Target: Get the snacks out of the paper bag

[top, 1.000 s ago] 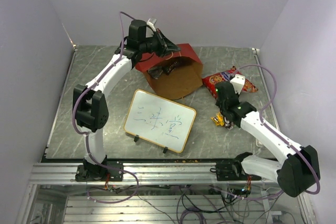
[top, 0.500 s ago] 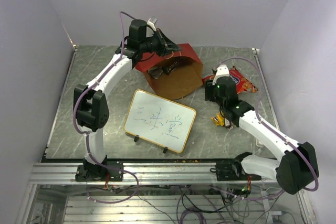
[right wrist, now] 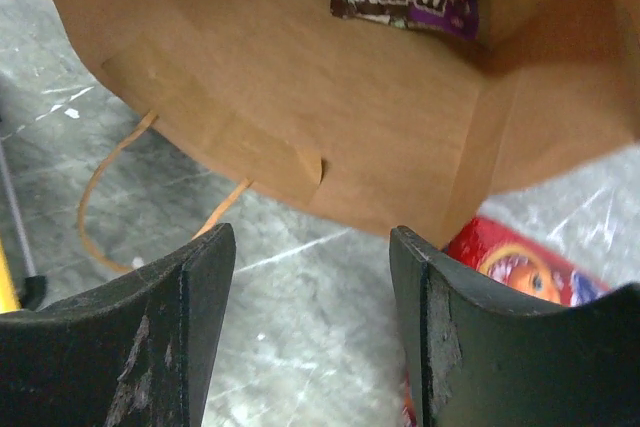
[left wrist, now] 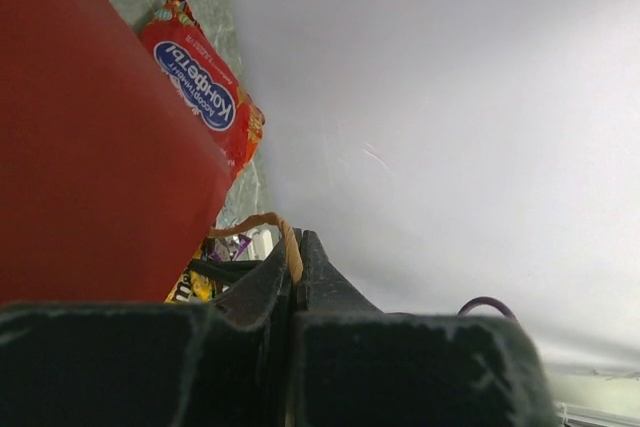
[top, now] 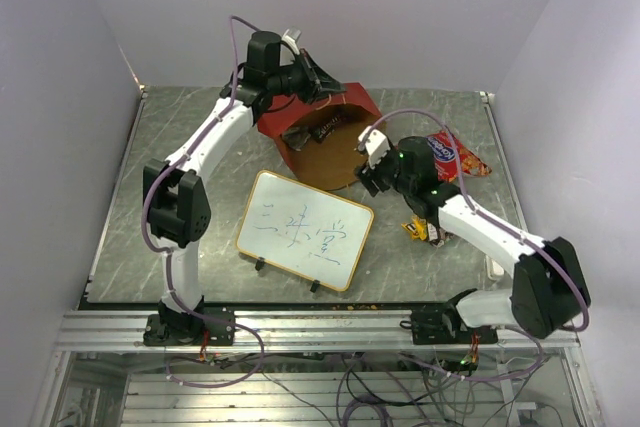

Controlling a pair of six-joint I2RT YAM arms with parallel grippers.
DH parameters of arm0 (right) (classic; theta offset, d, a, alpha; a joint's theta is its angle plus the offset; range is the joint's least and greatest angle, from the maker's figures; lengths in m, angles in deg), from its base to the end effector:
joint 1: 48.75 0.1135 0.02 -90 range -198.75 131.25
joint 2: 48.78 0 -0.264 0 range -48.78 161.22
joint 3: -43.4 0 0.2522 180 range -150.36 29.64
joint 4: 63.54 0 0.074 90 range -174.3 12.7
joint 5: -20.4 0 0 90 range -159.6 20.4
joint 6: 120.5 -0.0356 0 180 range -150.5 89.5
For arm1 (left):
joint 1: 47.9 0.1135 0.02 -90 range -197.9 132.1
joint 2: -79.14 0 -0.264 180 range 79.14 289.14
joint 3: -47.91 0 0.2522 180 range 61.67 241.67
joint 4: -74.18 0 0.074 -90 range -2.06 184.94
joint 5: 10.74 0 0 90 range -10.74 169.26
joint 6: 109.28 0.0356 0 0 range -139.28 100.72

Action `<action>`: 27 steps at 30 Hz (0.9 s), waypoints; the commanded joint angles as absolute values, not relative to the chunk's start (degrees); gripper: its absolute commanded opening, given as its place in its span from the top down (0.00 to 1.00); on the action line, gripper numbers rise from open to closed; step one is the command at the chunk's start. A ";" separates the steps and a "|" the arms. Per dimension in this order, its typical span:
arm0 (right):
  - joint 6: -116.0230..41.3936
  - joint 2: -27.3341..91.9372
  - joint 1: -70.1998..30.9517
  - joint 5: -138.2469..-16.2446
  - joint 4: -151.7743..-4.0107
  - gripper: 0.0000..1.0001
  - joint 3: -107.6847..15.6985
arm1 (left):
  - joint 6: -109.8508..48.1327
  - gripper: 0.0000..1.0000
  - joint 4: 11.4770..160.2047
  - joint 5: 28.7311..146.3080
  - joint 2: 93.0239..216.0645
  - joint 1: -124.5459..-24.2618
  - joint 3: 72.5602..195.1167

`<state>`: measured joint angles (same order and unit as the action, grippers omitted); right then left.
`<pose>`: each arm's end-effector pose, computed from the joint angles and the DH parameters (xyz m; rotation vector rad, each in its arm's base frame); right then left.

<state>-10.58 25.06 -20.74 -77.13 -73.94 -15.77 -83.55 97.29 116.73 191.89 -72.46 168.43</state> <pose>0.2534 0.1401 0.2569 -0.8931 1.8021 0.2221 0.4190 -0.2153 0.3640 -0.1995 2.1289 -1.6064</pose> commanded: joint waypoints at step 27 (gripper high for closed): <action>45.02 68.21 -17.99 -81.27 -69.64 0.31 -47.58 | -79.87 0.93 110.41 122.32 198.10 -72.69 184.87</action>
<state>40.41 64.32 -18.03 -85.20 -69.90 -43.46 -81.15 108.22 119.68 197.09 -72.48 181.94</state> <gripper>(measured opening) 0.683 0.076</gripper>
